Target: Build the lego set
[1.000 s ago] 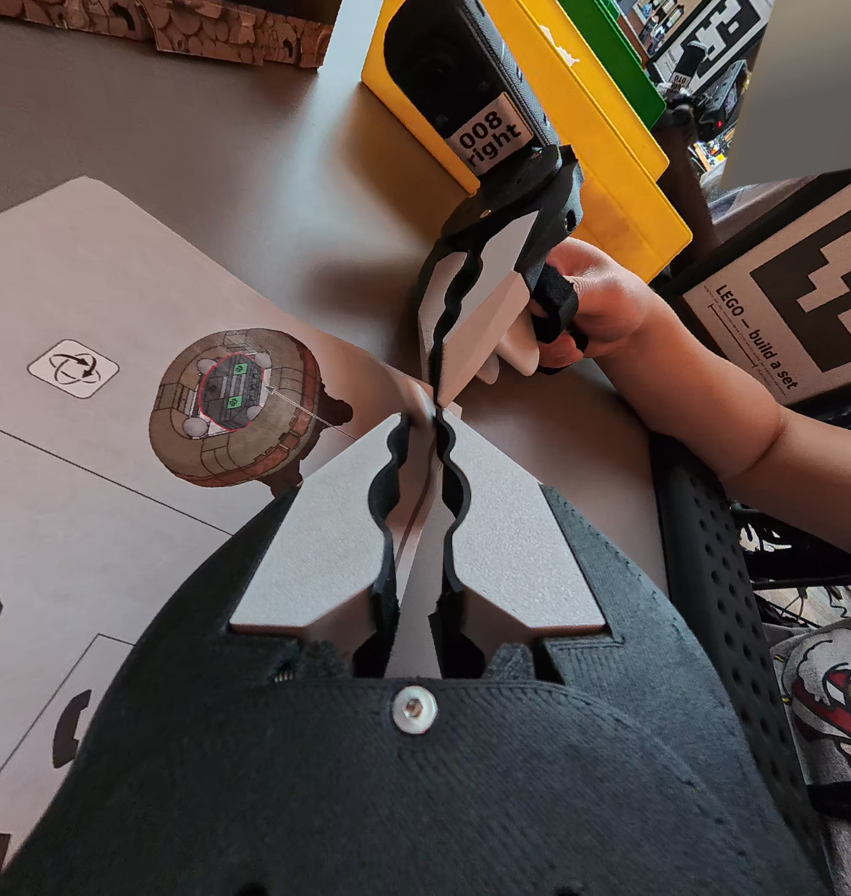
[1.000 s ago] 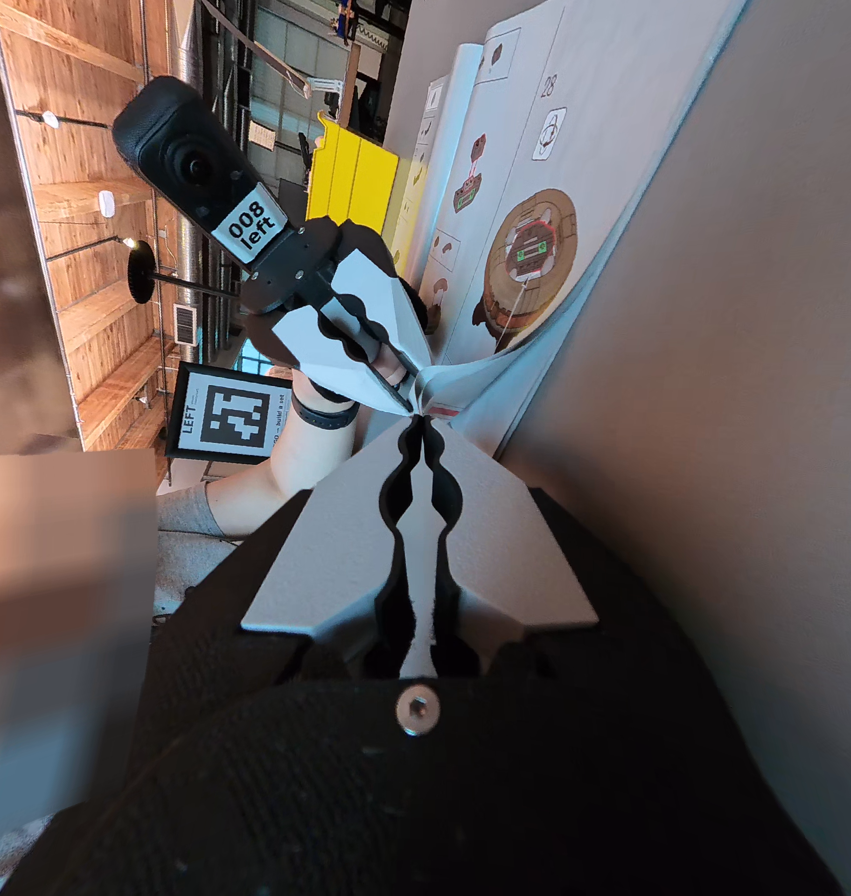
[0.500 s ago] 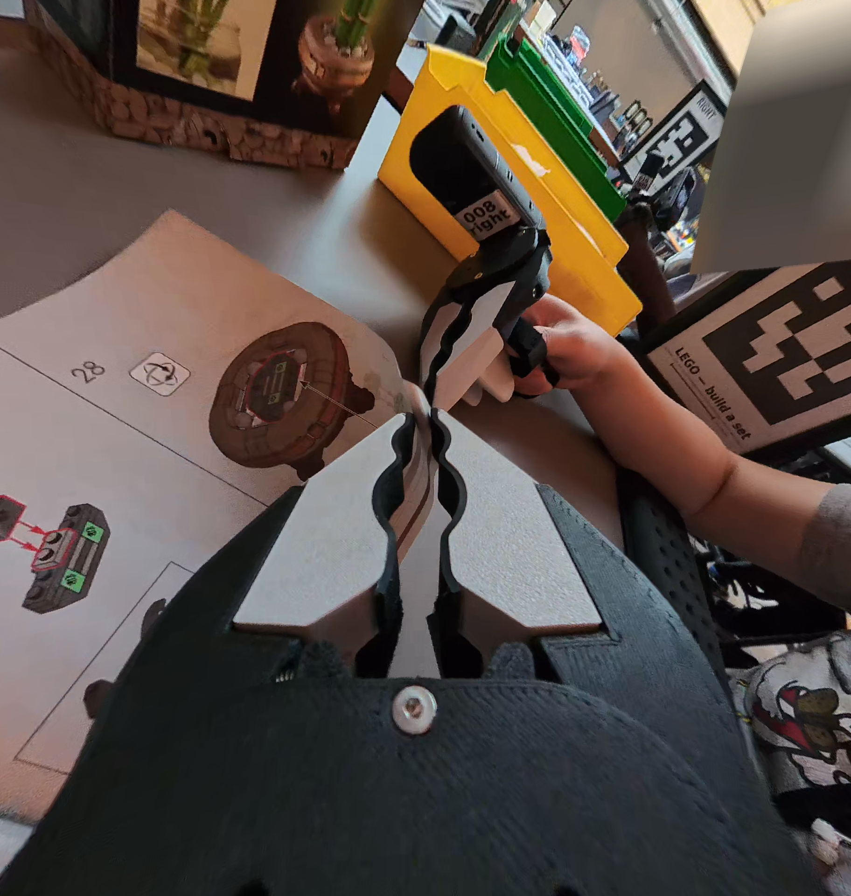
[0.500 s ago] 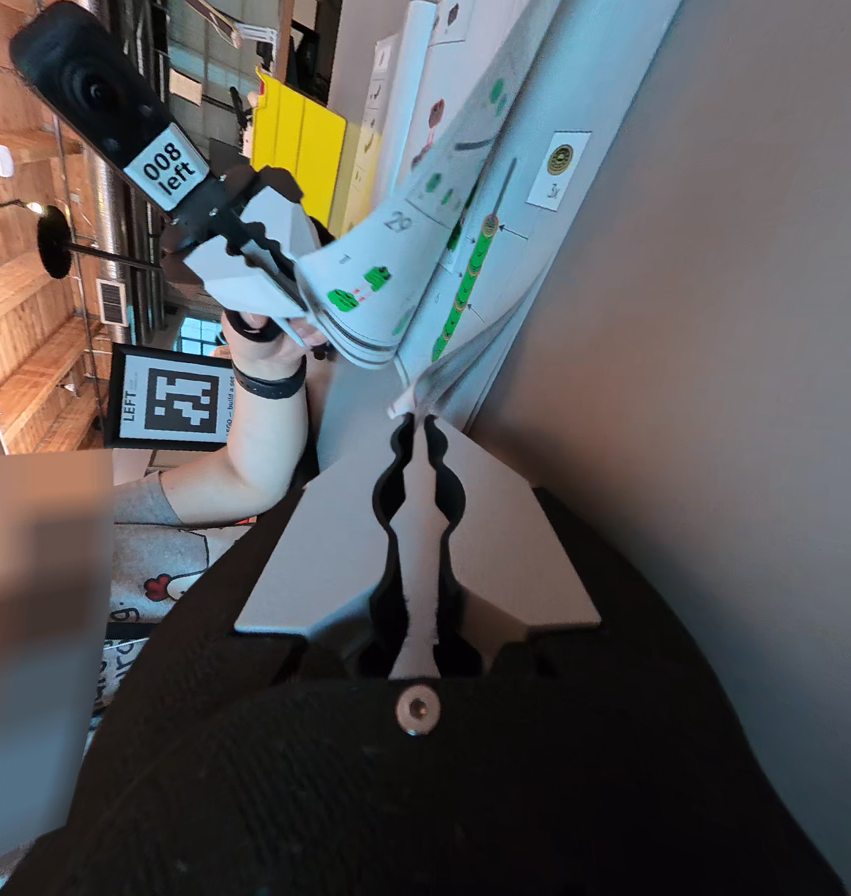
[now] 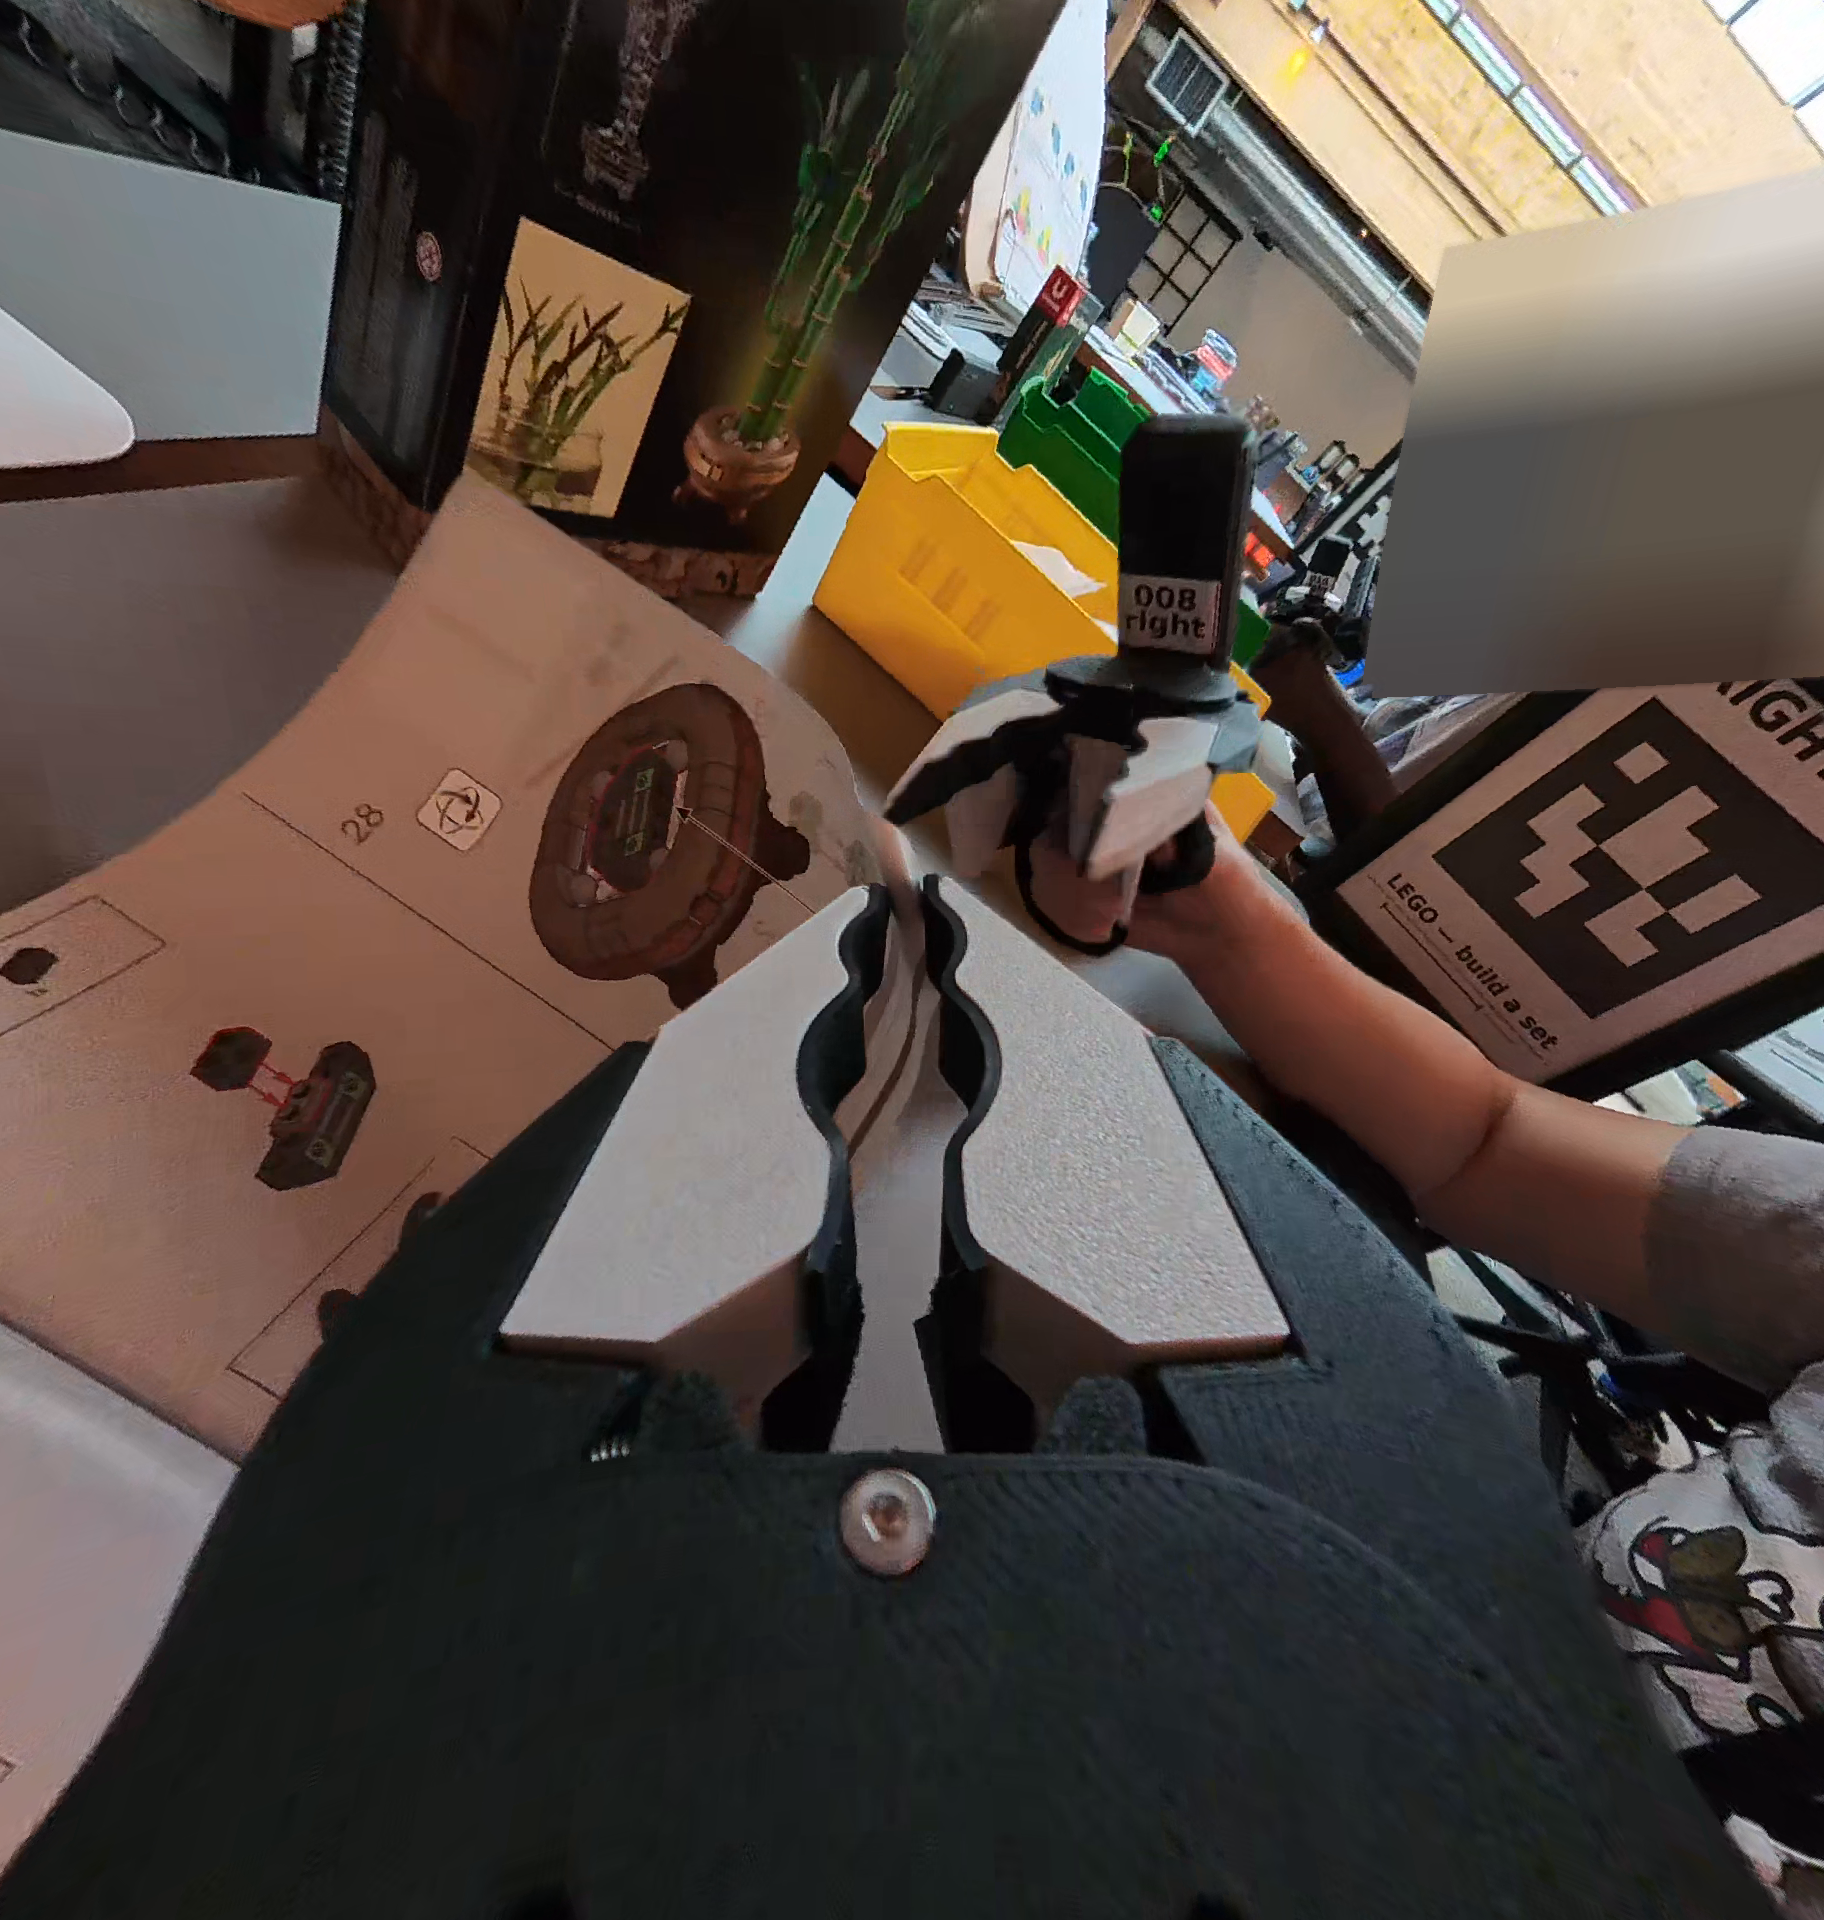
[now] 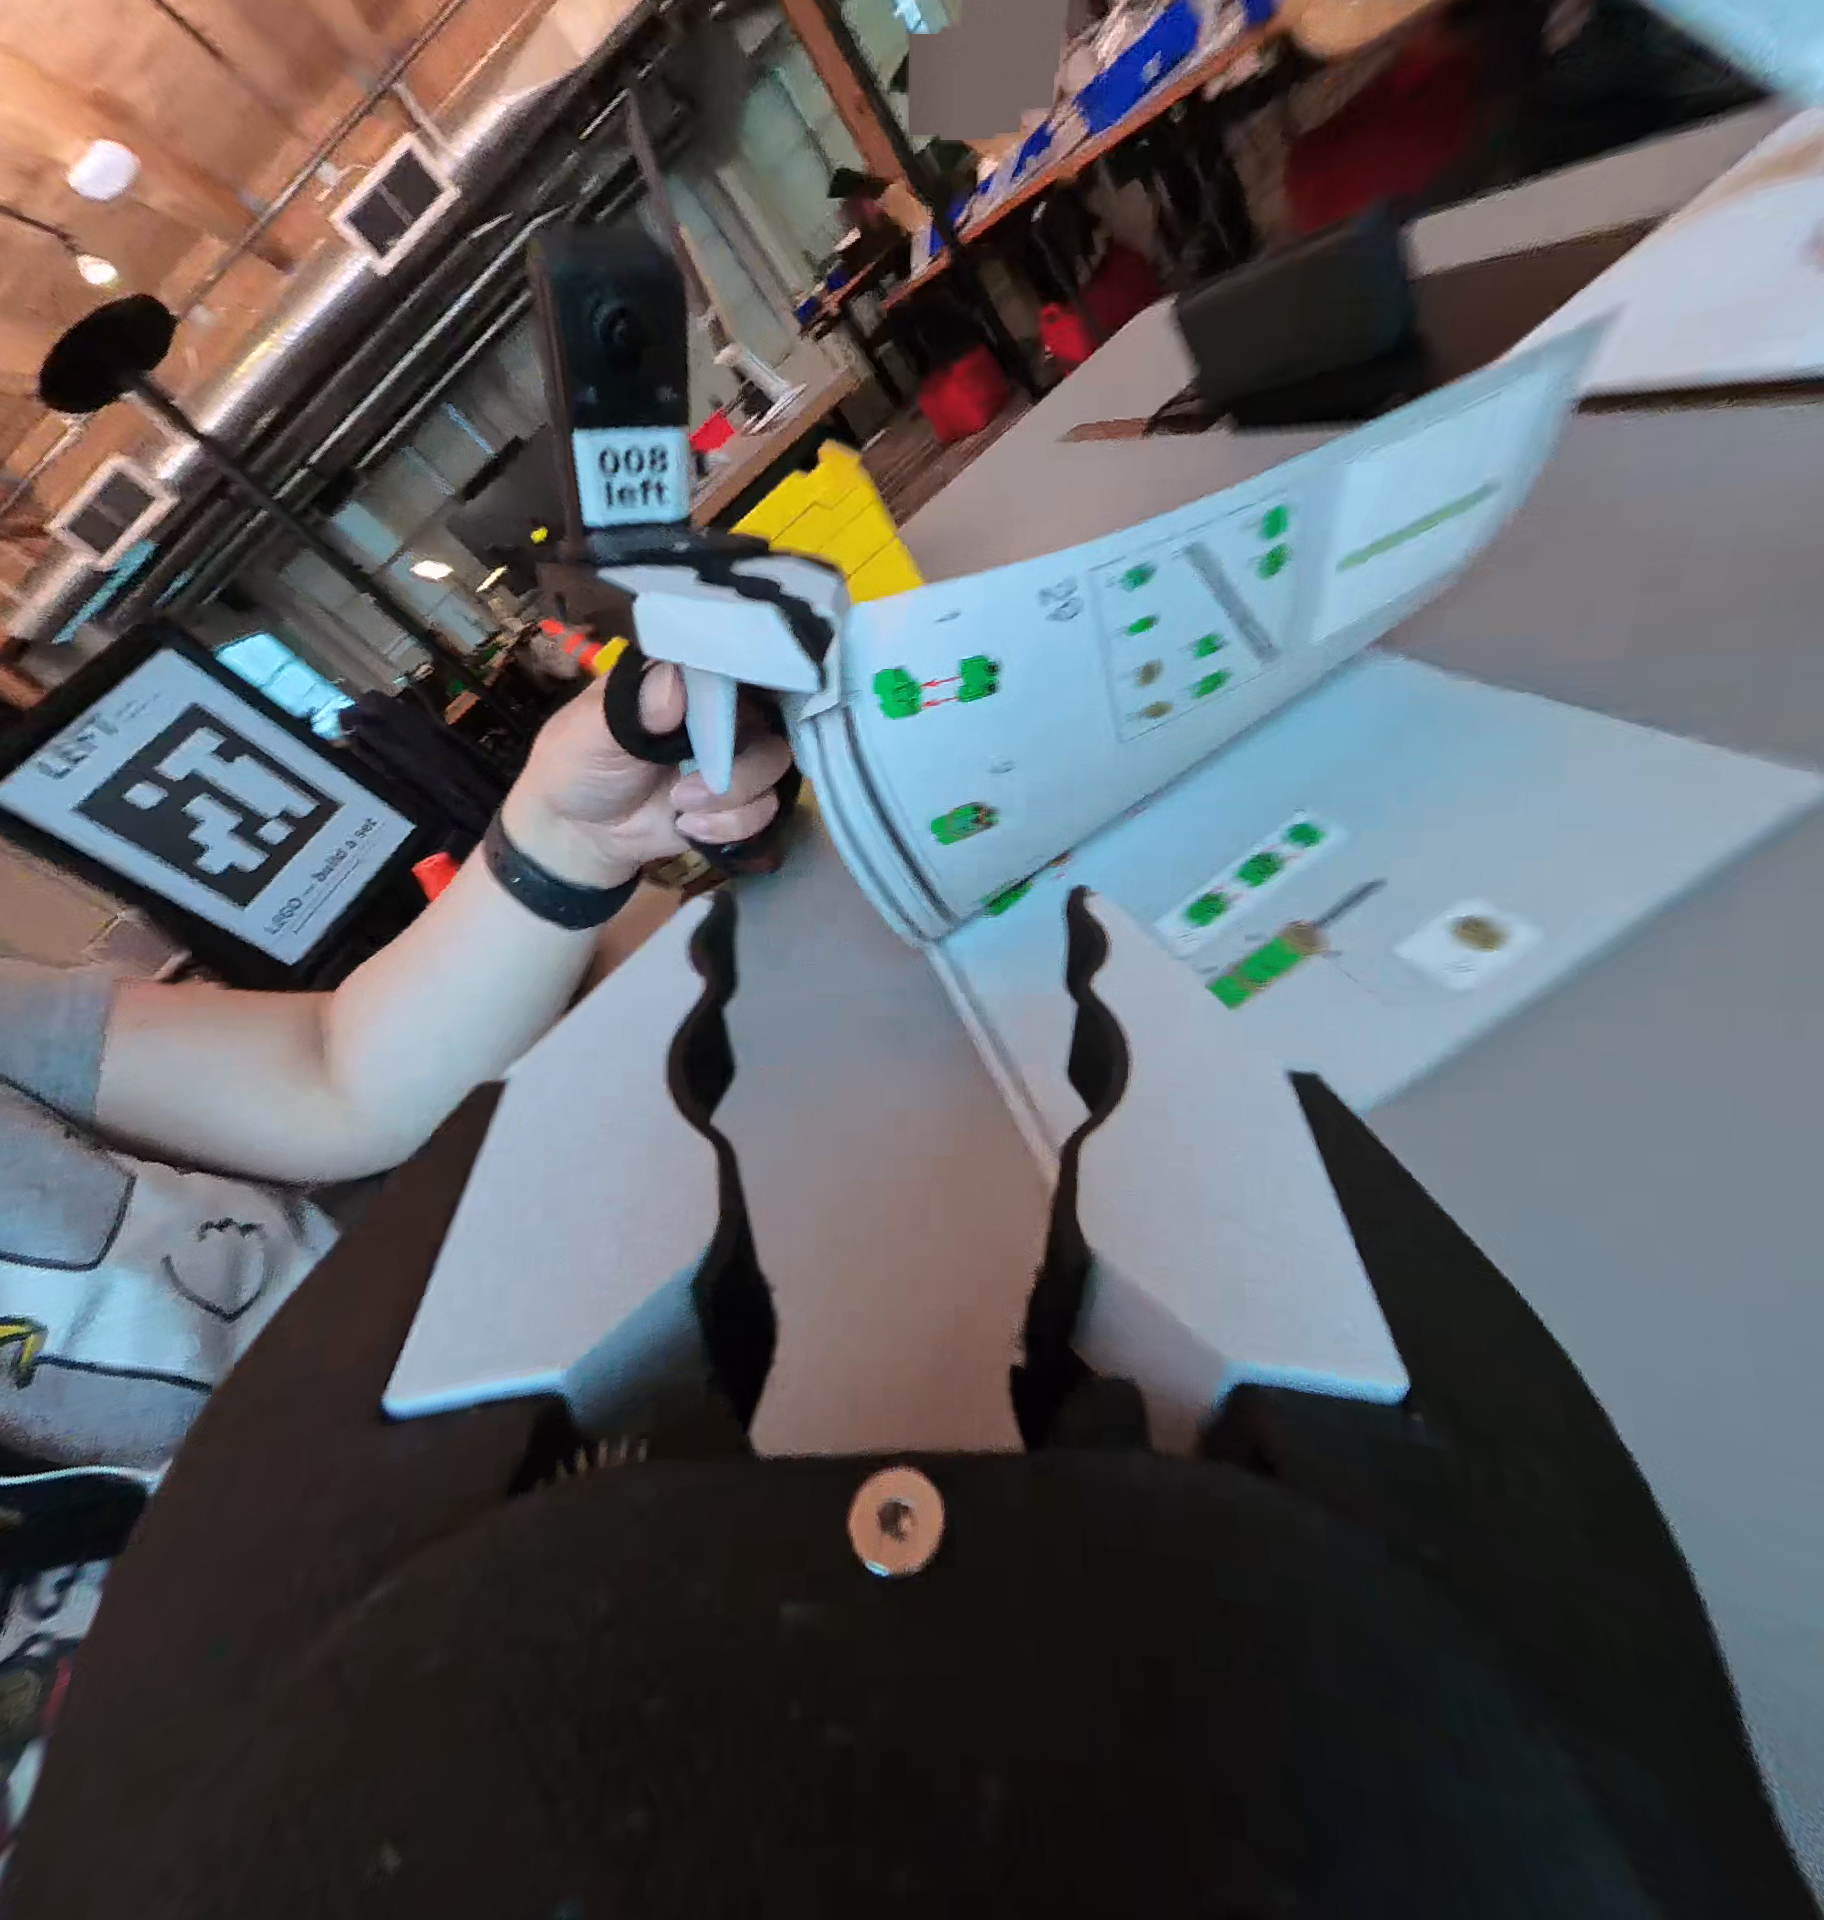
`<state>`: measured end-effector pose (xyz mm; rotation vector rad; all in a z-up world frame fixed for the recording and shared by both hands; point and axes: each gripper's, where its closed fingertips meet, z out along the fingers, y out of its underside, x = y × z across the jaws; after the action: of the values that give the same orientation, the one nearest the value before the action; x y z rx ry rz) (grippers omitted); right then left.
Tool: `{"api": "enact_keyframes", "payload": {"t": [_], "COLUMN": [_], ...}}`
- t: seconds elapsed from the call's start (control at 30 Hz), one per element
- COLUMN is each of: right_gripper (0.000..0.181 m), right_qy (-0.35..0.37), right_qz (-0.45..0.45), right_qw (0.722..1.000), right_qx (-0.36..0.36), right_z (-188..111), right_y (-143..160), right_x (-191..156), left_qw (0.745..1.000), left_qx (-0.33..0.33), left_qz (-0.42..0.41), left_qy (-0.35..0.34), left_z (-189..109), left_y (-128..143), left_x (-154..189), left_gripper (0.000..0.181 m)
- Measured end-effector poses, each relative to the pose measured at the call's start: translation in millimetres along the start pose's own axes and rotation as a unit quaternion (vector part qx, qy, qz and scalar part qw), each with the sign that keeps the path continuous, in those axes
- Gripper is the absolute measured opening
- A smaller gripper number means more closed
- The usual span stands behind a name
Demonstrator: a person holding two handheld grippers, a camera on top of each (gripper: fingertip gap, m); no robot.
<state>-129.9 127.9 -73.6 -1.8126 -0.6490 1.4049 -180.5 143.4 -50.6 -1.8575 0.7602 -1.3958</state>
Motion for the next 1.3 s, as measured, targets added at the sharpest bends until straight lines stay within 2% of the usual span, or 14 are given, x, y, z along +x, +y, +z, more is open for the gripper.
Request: {"api": "enact_keyframes", "payload": {"t": [0.1,0.23,0.33,0.43,0.53,0.63,0.77,0.87,0.93,1.07,1.17,1.3], "right_gripper": [0.091,0.100,0.104,0.104,0.084,0.060,0.044,0.034,0.022,0.006,0.002,0.001], "right_qy": [-0.023,0.037,-0.004,-0.013,-0.003,-0.024,-0.034,-0.012,-0.006,-0.022,-0.028,-0.030], "right_qz": [0.054,0.025,0.078,0.141,0.209,0.275,0.288,0.272,0.267,0.277,0.283,0.273], "right_qw": [0.997,0.995,0.994,0.989,0.977,0.961,0.955,0.959,0.959,0.954,0.953,0.955], "right_qx": [-0.052,-0.092,-0.071,-0.050,-0.035,-0.026,-0.059,-0.082,-0.097,-0.112,-0.106,-0.114], "right_z": [32,54,53,41,32,26,25,25,24,22,21,21], "right_y": [29,49,44,41,38,34,44,50,56,62,60,62], "right_x": [-10,-5,-12,3,21,29,30,33,33,28,29,26], "left_qw": [1.000,0.999,1.000,0.999,0.998,0.997,0.997,0.996,0.995,0.988,0.980,0.979], "left_qx": [-0.015,-0.017,-0.016,0.013,0.029,0.035,0.033,0.017,0.005,-0.033,-0.066,-0.093], "left_qz": [0.011,0.022,0.011,-0.002,0.003,0.018,0.019,0.018,0.029,0.067,0.092,0.097], "left_qy": [-0.016,-0.020,-0.021,-0.038,-0.053,-0.063,-0.070,-0.080,-0.091,-0.136,-0.164,-0.156], "left_z": [4,12,9,-11,-37,-62,-82,-83,-78,-69,-65,-67], "left_y": [8,10,9,5,8,17,37,55,66,92,108,117], "left_x": [3,12,16,22,33,46,58,63,66,61,56,64], "left_gripper": [0.006,0.015,0.025,0.027,0.026,0.025,0.021,0.021,0.020,0.017,0.014,0.010]}}
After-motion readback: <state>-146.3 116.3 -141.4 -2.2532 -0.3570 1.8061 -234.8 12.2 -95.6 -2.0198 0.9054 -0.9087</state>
